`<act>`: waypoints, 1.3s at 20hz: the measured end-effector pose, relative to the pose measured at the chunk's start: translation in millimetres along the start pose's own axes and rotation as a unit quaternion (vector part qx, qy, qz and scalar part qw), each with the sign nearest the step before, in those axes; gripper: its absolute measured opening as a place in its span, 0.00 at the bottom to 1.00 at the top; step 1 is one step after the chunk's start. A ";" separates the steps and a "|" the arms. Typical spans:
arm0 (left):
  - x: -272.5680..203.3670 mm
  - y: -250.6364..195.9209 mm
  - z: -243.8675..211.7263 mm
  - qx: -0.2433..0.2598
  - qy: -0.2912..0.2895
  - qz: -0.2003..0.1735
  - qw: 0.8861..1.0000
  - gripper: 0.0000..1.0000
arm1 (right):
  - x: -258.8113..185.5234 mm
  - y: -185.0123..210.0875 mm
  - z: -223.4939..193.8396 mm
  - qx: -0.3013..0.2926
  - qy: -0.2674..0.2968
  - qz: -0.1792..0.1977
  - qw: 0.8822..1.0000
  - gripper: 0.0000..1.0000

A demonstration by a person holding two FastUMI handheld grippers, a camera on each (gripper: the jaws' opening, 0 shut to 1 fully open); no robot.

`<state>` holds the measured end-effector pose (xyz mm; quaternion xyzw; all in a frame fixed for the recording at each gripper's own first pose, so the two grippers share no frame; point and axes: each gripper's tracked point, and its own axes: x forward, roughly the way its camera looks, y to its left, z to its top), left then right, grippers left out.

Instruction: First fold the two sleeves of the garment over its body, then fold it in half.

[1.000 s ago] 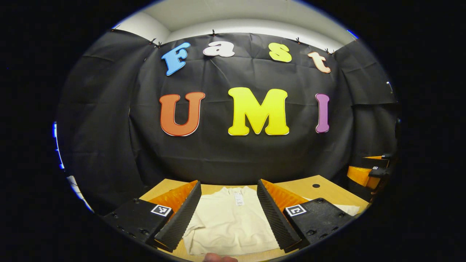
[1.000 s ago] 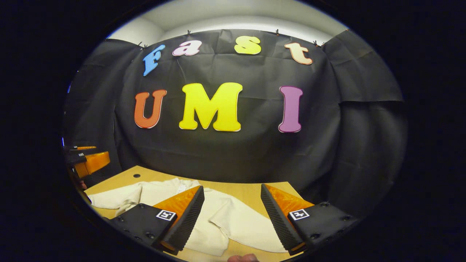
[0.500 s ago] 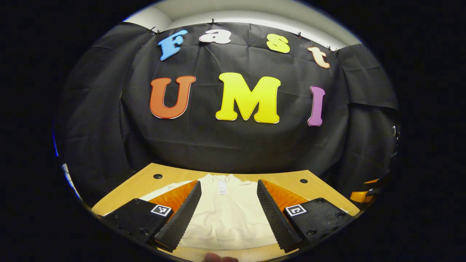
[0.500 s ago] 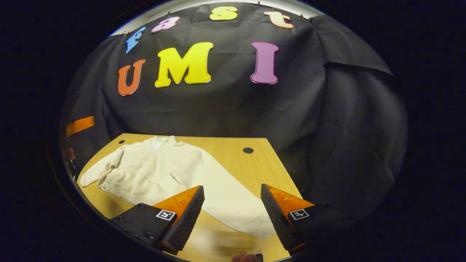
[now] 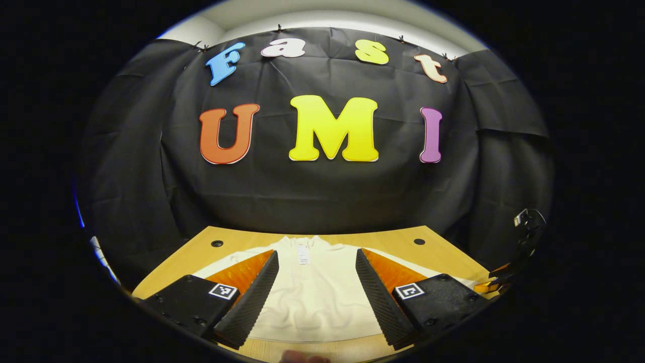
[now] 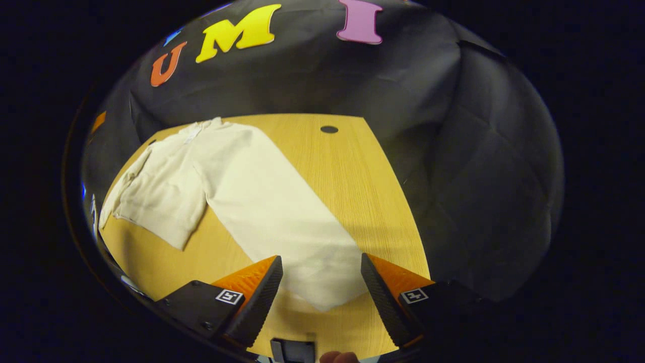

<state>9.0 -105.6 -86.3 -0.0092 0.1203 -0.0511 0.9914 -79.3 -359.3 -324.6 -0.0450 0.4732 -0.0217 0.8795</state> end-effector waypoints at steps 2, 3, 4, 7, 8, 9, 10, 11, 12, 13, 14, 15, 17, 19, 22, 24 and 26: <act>-1.3 1.4 -0.6 0.006 0.005 0.008 1.000 0.98 | 7.8 -1.8 -11.7 -0.010 0.023 0.004 1.000 0.97; -3.8 2.5 -0.2 0.006 0.001 0.011 1.000 0.98 | 10.7 -2.8 -14.1 -0.009 0.026 0.004 1.000 0.97; -4.6 2.1 0.6 0.006 0.000 0.012 1.000 0.98 | 14.9 -5.0 -14.5 -0.012 0.028 0.005 1.000 0.98; -4.5 3.8 -3.9 0.009 0.006 0.018 1.000 0.98 | 25.8 -10.2 -26.1 -0.002 0.057 0.022 0.998 0.98; -5.1 5.5 -4.5 0.008 0.007 0.021 1.000 0.97 | 26.1 -7.4 -26.0 0.013 0.061 0.031 0.998 0.99; -6.6 6.3 -7.2 0.006 0.009 0.022 1.000 0.98 | 29.5 -8.0 -27.4 0.017 0.061 0.035 0.997 0.98; -7.1 6.3 -8.7 0.002 0.011 0.023 1.000 0.98 | 28.7 -8.4 -29.2 0.008 0.060 0.038 0.997 0.96; -6.2 6.3 -10.2 0.000 0.014 0.023 1.000 0.98 | 28.7 -9.0 -30.2 0.002 0.057 0.037 0.998 0.96; -5.5 5.4 -11.3 -0.001 0.015 0.022 1.000 0.98 | 27.0 -5.0 -29.3 0.001 0.053 0.042 0.998 0.96; -5.5 5.2 -11.9 0.000 0.018 0.022 1.000 0.97 | 27.4 -0.8 -29.3 -0.003 0.049 0.045 0.998 0.94; -6.1 3.7 -12.1 0.002 0.018 0.021 1.000 0.97 | 26.5 3.2 -28.3 -0.006 0.044 0.051 0.998 0.75; -6.7 2.9 -11.7 0.004 0.017 0.019 1.000 0.97 | 26.4 4.8 -29.3 -0.010 0.042 0.053 0.998 0.65; -8.3 2.4 -10.8 0.009 0.016 0.015 1.000 0.97 | 26.8 6.2 -28.0 -0.004 0.043 0.056 0.998 0.46; -11.1 2.5 -12.6 0.014 0.016 0.013 1.000 0.97 | 28.2 6.6 -25.7 0.022 0.052 0.051 0.997 0.16; -15.6 7.8 -11.3 0.013 0.013 0.016 1.000 0.97 | 24.5 4.8 -20.6 0.042 0.059 0.046 0.996 0.05; -17.7 12.7 -8.6 0.016 0.007 0.019 1.000 0.97 | 23.5 7.0 -19.5 0.063 0.064 0.045 0.995 0.03; -19.5 17.6 -8.7 0.018 0.005 0.021 1.000 0.97 | 16.0 8.8 -12.6 0.076 0.055 0.041 0.995 0.05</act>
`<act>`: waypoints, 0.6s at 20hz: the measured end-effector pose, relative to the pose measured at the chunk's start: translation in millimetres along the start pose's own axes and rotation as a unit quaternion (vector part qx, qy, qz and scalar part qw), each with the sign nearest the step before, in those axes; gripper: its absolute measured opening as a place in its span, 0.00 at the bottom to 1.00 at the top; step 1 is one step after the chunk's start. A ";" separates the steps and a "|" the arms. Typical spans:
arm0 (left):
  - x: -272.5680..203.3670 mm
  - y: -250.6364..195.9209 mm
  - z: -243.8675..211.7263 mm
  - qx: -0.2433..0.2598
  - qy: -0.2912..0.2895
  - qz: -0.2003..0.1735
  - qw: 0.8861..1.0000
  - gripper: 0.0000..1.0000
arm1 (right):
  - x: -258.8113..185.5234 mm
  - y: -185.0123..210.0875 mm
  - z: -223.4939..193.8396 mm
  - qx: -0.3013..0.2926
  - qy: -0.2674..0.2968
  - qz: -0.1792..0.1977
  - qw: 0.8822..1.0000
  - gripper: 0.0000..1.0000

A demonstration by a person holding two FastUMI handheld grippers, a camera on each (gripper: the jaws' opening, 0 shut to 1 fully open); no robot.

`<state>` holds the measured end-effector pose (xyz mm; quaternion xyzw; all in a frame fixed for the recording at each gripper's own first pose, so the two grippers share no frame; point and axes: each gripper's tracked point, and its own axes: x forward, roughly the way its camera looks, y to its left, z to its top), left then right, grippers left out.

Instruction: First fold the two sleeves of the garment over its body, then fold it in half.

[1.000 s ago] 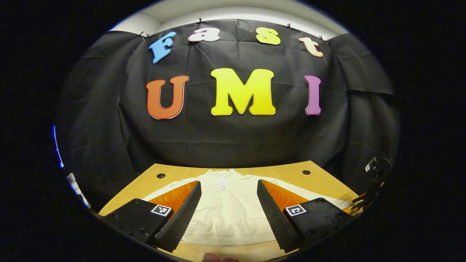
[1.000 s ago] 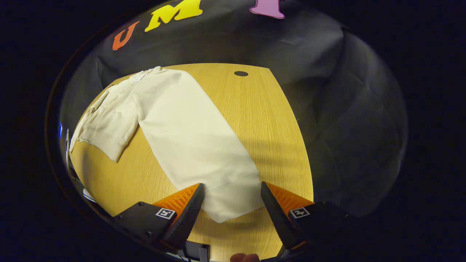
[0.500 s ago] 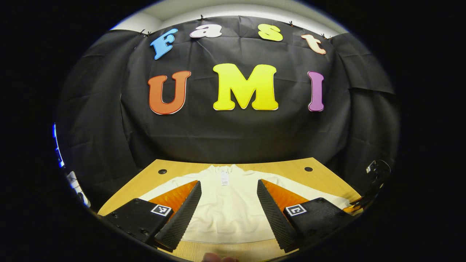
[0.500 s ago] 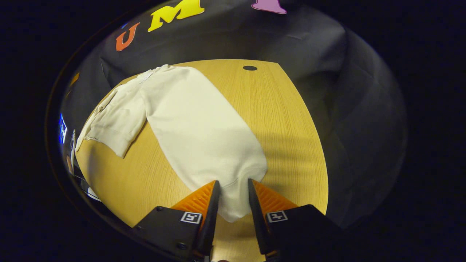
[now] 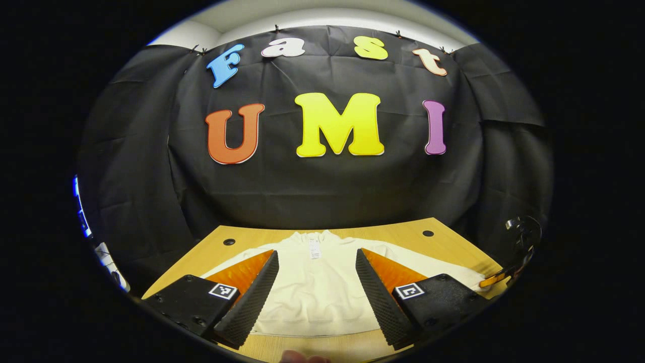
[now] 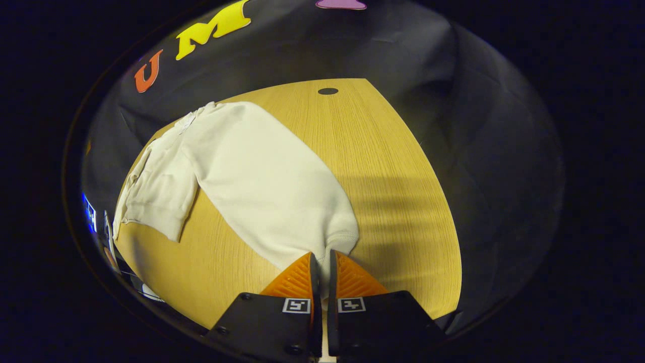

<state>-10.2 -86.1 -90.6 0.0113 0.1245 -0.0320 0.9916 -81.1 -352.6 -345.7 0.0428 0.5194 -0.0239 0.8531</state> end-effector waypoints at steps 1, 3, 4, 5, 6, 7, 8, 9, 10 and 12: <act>-1.0 2.8 0.2 0.000 -0.002 0.001 1.000 0.98 | -5.9 3.6 3.7 0.004 -0.007 0.002 1.000 0.05; -2.0 7.6 -1.4 0.000 -0.002 0.002 1.000 0.97 | -16.7 9.1 13.1 0.010 -0.019 0.003 1.000 0.05; -2.6 10.2 -1.9 -0.002 -0.002 0.002 1.000 0.98 | -23.6 11.2 20.0 0.016 -0.026 0.004 1.000 0.05; -3.2 13.5 -3.4 -0.004 -0.003 0.004 1.000 0.97 | -28.6 13.9 24.9 0.019 -0.032 0.004 0.999 0.05; -3.8 17.5 -3.8 -0.006 -0.003 0.005 1.000 0.98 | -34.1 16.2 31.0 0.023 -0.037 0.004 0.999 0.05; -4.5 20.0 -4.6 -0.009 -0.004 0.006 1.000 0.98 | -39.3 19.8 37.2 0.028 -0.044 0.005 0.999 0.05; -4.8 23.3 -5.4 -0.010 -0.005 0.008 1.000 0.97 | -44.6 23.9 44.6 0.031 -0.051 0.006 0.998 0.05; -5.3 27.7 -6.4 -0.012 -0.005 0.011 1.000 0.97 | -52.1 26.8 53.6 0.034 -0.058 0.006 0.998 0.05; -7.9 31.9 -6.3 -0.013 -0.007 0.013 1.000 0.98 | -57.5 31.6 63.8 0.035 -0.066 0.009 0.997 0.05; -9.1 39.7 -9.4 -0.016 -0.008 0.020 1.000 0.97 | -68.2 43.8 85.1 0.032 -0.082 0.015 0.996 0.05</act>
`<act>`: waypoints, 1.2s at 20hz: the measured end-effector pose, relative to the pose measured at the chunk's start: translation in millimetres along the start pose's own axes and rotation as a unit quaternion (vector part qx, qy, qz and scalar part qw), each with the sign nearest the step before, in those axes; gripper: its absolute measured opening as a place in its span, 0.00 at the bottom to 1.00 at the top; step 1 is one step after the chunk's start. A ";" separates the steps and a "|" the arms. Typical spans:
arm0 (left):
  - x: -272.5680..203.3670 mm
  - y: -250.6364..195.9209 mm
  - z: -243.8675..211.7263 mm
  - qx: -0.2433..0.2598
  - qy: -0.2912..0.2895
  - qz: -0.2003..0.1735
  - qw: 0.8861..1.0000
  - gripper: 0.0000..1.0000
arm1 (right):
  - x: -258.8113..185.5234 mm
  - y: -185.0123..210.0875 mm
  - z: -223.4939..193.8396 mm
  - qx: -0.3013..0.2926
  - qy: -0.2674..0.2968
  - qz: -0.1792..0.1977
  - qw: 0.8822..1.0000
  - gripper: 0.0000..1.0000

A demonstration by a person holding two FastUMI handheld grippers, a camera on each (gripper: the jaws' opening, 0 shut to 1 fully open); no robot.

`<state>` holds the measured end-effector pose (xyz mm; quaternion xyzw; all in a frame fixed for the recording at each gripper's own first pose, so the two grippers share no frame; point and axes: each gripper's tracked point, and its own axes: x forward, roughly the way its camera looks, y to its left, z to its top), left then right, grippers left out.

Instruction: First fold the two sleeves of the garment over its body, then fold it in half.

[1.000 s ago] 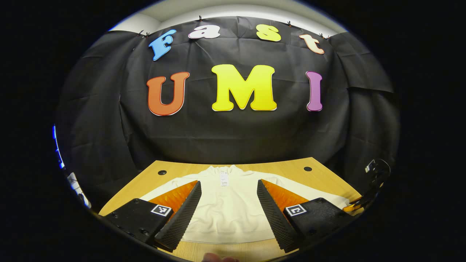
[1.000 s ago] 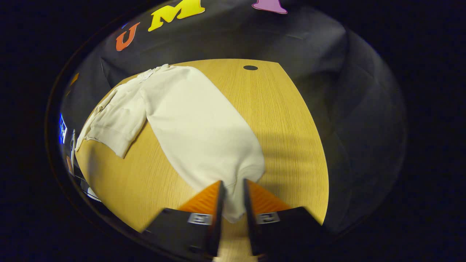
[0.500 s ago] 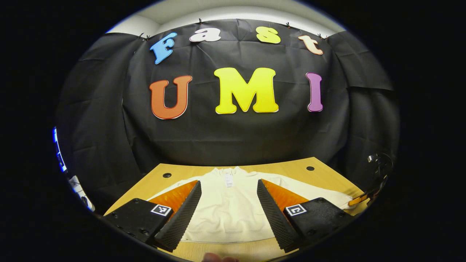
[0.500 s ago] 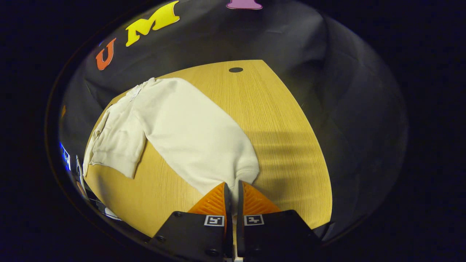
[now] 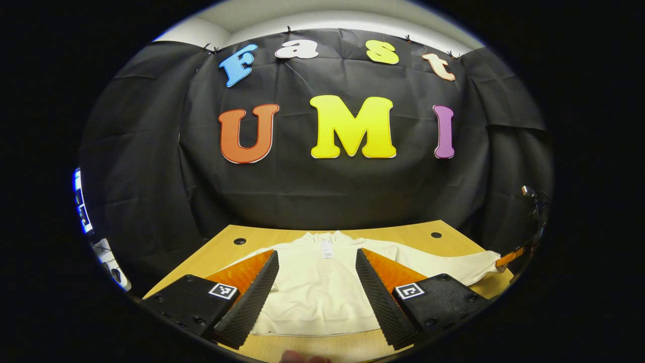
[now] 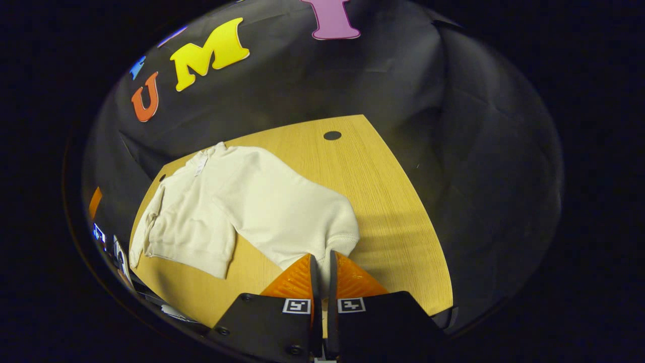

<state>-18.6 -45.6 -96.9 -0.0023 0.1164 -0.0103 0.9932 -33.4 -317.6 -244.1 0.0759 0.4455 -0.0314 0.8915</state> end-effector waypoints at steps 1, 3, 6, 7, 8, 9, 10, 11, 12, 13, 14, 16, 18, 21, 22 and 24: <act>-1.5 5.1 -1.4 0.000 0.000 0.004 1.000 0.97 | -2.0 6.6 9.6 -0.006 -0.006 0.003 1.000 0.05; -4.3 15.0 -5.0 0.003 0.001 0.013 1.000 0.98 | -7.3 20.7 32.2 -0.010 -0.018 0.012 1.000 0.05; -9.2 33.5 -11.6 0.001 0.006 0.028 1.000 0.98 | -17.7 51.7 77.8 -0.011 -0.045 0.034 0.998 0.05; -10.8 41.6 -15.3 0.000 0.010 0.036 0.999 0.98 | -24.1 66.0 94.8 -0.014 -0.057 0.044 0.997 0.05; -11.4 49.2 -18.1 -0.001 0.013 0.044 0.999 0.98 | -27.7 81.4 113.3 -0.023 -0.068 0.052 0.996 0.05; -13.0 55.4 -21.5 -0.005 0.015 0.050 0.999 0.98 | -33.0 97.5 129.0 -0.034 -0.079 0.060 0.994 0.05; -14.7 61.3 -24.1 -0.010 0.016 0.055 0.998 0.98 | -36.0 116.5 145.1 -0.046 -0.087 0.070 0.993 0.05; -16.0 68.0 -25.0 -0.015 0.018 0.061 0.998 0.98 | -36.7 136.7 159.5 -0.058 -0.095 0.081 0.991 0.05; -17.7 76.6 -24.6 -0.020 0.018 0.069 0.997 0.98 | -37.5 157.7 173.8 -0.070 -0.101 0.091 0.988 0.05; -19.5 86.1 -25.6 -0.026 0.017 0.078 0.996 0.98 | -36.6 179.9 185.0 -0.083 -0.106 0.102 0.986 0.05; -20.4 95.5 -26.4 -0.031 0.018 0.088 0.996 0.98 | -34.3 203.4 196.2 -0.094 -0.110 0.114 0.983 0.05; -25.3 111.8 -32.6 -0.039 0.024 0.108 0.993 0.98 | -24.9 250.7 211.9 -0.121 -0.114 0.136 0.977 0.05; -33.7 131.8 -40.0 -0.046 0.027 0.129 0.990 0.98 | -10.5 296.4 217.5 -0.145 -0.110 0.156 0.971 0.05; -45.6 163.7 -44.4 -0.050 0.030 0.160 0.985 0.98 | 18.8 363.2 213.4 -0.177 -0.096 0.182 0.962 0.05; -49.0 174.8 -45.4 -0.050 0.033 0.172 0.983 0.98 | 32.6 385.0 209.7 -0.190 -0.090 0.189 0.959 0.05; -55.4 196.0 -47.8 -0.050 0.036 0.192 0.979 0.98 | 61.1 425.5 197.1 -0.214 -0.071 0.201 0.953 0.05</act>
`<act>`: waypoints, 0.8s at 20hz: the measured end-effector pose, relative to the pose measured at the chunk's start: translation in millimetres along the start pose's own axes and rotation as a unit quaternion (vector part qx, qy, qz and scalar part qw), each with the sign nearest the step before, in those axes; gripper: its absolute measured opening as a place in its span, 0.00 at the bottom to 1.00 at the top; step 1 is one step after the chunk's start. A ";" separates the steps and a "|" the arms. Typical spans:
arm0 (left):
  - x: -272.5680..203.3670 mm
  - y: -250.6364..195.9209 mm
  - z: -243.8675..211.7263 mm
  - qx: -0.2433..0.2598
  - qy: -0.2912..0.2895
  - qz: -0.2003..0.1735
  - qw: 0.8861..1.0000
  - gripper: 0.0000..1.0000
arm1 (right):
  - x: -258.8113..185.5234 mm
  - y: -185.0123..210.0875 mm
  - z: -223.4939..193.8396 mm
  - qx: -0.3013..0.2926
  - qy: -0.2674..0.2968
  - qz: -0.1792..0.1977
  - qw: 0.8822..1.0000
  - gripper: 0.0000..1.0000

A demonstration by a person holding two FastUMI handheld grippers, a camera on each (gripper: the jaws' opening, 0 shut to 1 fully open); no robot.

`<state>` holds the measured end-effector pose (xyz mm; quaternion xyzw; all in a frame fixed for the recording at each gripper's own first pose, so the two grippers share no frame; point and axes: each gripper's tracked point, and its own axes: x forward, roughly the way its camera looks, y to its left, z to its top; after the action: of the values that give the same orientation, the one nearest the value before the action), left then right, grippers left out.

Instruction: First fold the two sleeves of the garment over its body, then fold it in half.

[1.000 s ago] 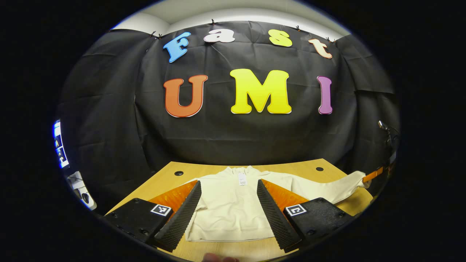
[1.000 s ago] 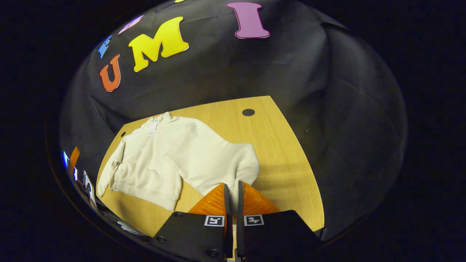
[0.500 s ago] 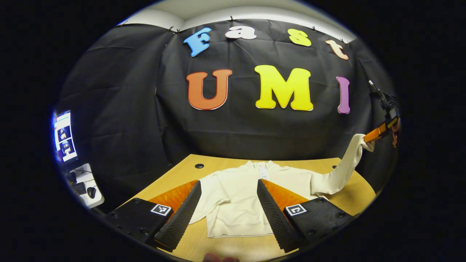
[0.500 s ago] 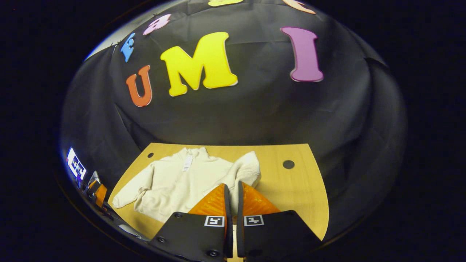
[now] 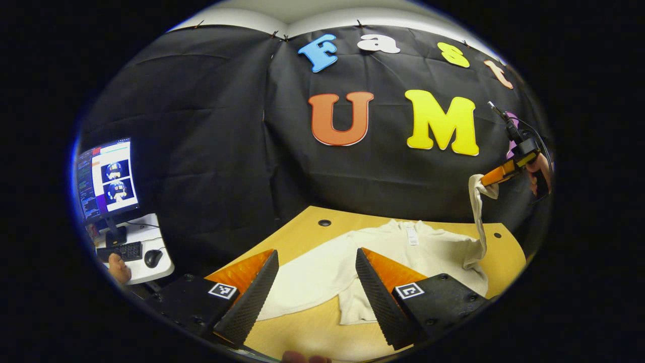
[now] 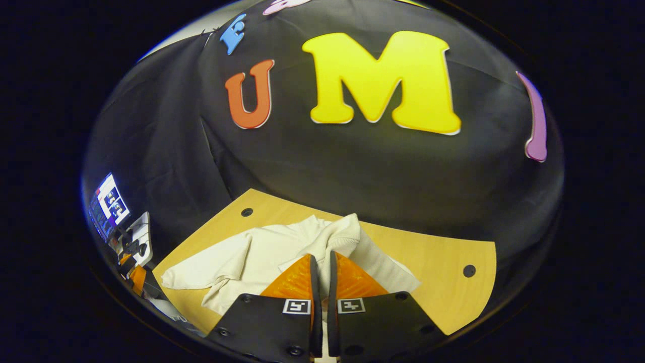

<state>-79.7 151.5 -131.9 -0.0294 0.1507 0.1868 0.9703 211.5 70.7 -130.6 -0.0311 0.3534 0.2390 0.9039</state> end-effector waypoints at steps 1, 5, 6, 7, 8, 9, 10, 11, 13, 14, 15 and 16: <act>-1.4 7.2 0.0 -0.002 0.000 0.006 1.000 0.98 | 19.5 13.7 -6.1 -0.004 0.014 0.007 1.000 0.05; -5.4 28.6 -4.7 -0.016 0.014 0.017 1.000 0.98 | 95.1 65.0 -24.6 -0.020 0.053 0.019 0.998 0.05; -5.4 31.7 -6.4 -0.019 0.015 0.019 1.000 0.98 | 113.2 77.2 -28.1 -0.024 0.062 0.022 0.998 0.05; -6.7 36.7 -9.0 -0.023 0.017 0.022 0.999 0.98 | 131.6 88.9 -34.0 -0.027 0.073 0.023 0.997 0.05; -6.9 40.1 -11.6 -0.031 0.019 0.023 0.999 0.98 | 150.2 99.4 -41.1 -0.031 0.083 0.023 0.996 0.05; -7.4 39.4 -14.1 -0.040 0.020 0.018 0.999 0.98 | 168.0 109.6 -49.0 -0.038 0.092 0.021 0.995 0.05; -9.2 40.0 -15.1 -0.045 0.021 0.018 0.999 0.98 | 184.1 119.8 -56.4 -0.042 0.100 0.020 0.994 0.05; -10.0 44.4 -17.3 -0.048 0.024 0.021 0.998 0.98 | 200.0 130.9 -64.7 -0.047 0.109 0.020 0.993 0.05; -11.0 51.7 -23.2 -0.050 0.030 0.026 0.998 0.98 | 230.5 148.3 -87.4 -0.057 0.135 0.020 0.989 0.05; -10.5 54.0 -25.5 -0.047 0.033 0.024 0.998 0.98 | 243.5 151.0 -96.4 -0.067 0.147 0.012 0.987 0.05; -10.9 57.6 -29.8 -0.041 0.038 0.023 0.998 0.98 | 254.4 151.4 -104.8 -0.070 0.154 0.004 0.986 0.05; -11.3 61.8 -32.6 -0.034 0.041 0.022 0.998 0.98 | 262.1 153.8 -109.3 -0.069 0.159 0.000 0.985 0.05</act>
<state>-121.7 201.1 -159.6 -0.0669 0.1848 0.2116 0.9574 240.2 289.5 -366.5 -0.1306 0.4750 0.2544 0.8322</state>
